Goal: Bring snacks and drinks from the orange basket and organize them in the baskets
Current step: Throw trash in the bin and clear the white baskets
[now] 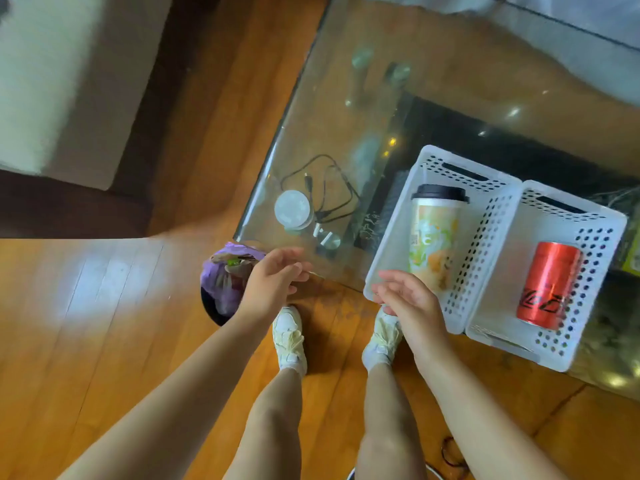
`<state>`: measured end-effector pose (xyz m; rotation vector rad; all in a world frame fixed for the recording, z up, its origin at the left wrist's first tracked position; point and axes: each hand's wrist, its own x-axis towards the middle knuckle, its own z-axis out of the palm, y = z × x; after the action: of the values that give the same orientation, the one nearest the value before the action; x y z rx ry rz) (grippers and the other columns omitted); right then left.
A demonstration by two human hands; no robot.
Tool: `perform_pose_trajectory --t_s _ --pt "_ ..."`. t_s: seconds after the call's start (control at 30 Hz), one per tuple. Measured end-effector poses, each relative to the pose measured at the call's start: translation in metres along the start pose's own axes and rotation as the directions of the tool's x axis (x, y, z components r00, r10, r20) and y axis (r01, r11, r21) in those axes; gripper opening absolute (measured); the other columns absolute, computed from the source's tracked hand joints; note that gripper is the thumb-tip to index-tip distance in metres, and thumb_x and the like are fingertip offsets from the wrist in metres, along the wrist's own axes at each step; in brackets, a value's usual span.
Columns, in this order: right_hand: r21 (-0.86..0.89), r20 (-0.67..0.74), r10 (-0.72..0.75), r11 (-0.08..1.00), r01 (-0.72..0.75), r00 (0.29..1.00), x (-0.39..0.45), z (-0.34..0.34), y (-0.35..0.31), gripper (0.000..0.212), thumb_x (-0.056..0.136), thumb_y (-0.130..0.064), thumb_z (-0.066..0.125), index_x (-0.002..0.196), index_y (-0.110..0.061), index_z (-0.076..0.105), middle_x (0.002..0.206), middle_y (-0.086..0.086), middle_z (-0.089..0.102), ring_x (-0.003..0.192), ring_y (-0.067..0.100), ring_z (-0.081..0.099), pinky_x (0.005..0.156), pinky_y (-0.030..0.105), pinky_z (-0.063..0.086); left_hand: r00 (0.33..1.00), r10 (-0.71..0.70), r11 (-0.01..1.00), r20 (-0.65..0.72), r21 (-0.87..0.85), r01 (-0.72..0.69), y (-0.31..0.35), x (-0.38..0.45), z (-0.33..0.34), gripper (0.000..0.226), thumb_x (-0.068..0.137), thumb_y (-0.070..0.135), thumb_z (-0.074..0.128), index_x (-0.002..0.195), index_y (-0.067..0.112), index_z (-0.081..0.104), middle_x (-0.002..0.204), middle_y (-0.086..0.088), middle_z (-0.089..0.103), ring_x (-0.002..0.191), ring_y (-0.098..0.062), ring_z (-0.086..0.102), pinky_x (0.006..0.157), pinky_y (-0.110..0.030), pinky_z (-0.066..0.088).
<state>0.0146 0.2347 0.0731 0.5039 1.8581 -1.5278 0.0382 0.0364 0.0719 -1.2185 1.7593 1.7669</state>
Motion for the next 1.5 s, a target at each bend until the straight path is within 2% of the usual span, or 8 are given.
perform_pose_trajectory --t_s 0.23,0.43,0.57,0.7,0.97,1.23,1.4,1.5 --pt "0.09 -0.278 -0.01 0.995 0.036 0.961 -0.001 -0.126 0.005 0.021 0.086 -0.013 0.062 0.091 -0.033 0.064 0.091 -0.006 0.067 0.095 0.015 0.063 0.082 0.026 0.05 0.964 0.147 0.974 0.224 0.136 -0.18 0.034 -0.013 0.142 0.029 0.09 0.003 0.049 0.103 0.027 0.058 0.098 0.006 0.065 0.085 -0.008 0.06 0.071 -0.02 0.048" --pt "-0.152 -0.493 -0.089 0.988 0.015 0.865 0.028 -0.21 0.017 0.039 0.084 -0.016 0.065 0.119 -0.026 0.05 0.123 -0.004 0.048 0.108 0.011 0.05 0.082 0.019 0.043 0.955 0.296 0.806 -0.022 0.542 -0.237 0.044 0.013 0.226 0.057 0.086 0.011 0.057 0.138 0.014 0.034 0.139 -0.005 0.041 0.125 -0.019 0.04 0.095 -0.02 0.029" --pt "-0.273 -0.471 -0.065 0.959 -0.076 0.88 0.059 -0.233 0.02 0.061 0.079 -0.016 0.07 0.132 -0.02 0.04 0.133 0.006 0.04 0.117 0.02 0.046 0.095 0.036 0.045 0.956 0.258 0.789 -0.141 0.602 -0.124 0.041 0.027 0.248 0.068 0.082 0.013 0.058 0.142 0.008 0.025 0.143 -0.013 0.032 0.132 -0.03 0.032 0.108 -0.037 0.028" --pt "-0.401 -0.466 -0.071 0.905 -0.139 0.882 0.081 -0.235 0.024 0.072 0.076 -0.014 0.074 0.137 -0.015 0.036 0.136 0.013 0.039 0.123 0.028 0.043 0.102 0.042 0.041 0.95 0.243 0.755 -0.198 0.653 -0.057 0.039 0.035 0.258 0.072 0.079 0.015 0.061 0.139 0.004 0.024 0.138 -0.017 0.034 0.127 -0.031 0.033 0.106 -0.037 0.027" --pt "-0.444 -0.329 0.026 0.878 -0.179 0.944 0.095 -0.224 0.044 0.072 0.075 -0.031 0.074 0.134 -0.015 0.037 0.126 0.011 0.052 0.114 0.029 0.053 0.097 0.042 0.046 0.968 0.125 0.833 -0.218 0.553 0.017 0.039 0.048 0.26 0.083 0.077 0.028 0.069 0.142 0.015 0.018 0.143 -0.013 0.036 0.126 -0.033 0.042 0.102 -0.044 0.039" --pt "-0.384 -0.322 0.07 0.902 -0.198 0.944 0.096 -0.223 0.047 0.063 0.073 -0.037 0.073 0.125 -0.016 0.043 0.115 0.009 0.056 0.102 0.028 0.059 0.09 0.046 0.051 0.983 0.073 0.897 -0.169 0.442 0.01 0.038 0.053 0.254 0.088 0.071 0.029 0.074 0.138 0.022 0.019 0.127 -0.008 0.05 0.095 -0.022 0.053 0.062 -0.023 0.04" --pt "-0.304 -0.305 0.053 0.941 -0.15 0.951 0.086 -0.225 0.033 0.056 0.075 -0.037 0.072 0.12 -0.02 0.045 0.113 0.006 0.057 0.098 0.025 0.059 0.086 0.038 0.049 0.981 0.125 0.924 -0.148 0.376 -0.061 0.044 0.043 0.24 0.091 0.066 0.028 0.079 0.137 0.022 0.023 0.128 -0.006 0.05 0.106 -0.022 0.057 0.081 -0.034 0.05" --pt "-0.287 -0.306 0.022 0.951 -0.115 0.952 0.075 -0.227 0.018 0.06 0.075 -0.04 0.071 0.125 -0.024 0.043 0.114 -0.001 0.055 0.099 0.019 0.057 0.088 0.038 0.048 0.983 0.161 0.959 -0.085 0.251 -0.135 0.051 0.027 0.229 0.092 0.065 0.023 0.081 0.138 0.024 0.024 0.118 0.001 0.054 0.095 -0.01 0.061 0.066 -0.016 0.049"
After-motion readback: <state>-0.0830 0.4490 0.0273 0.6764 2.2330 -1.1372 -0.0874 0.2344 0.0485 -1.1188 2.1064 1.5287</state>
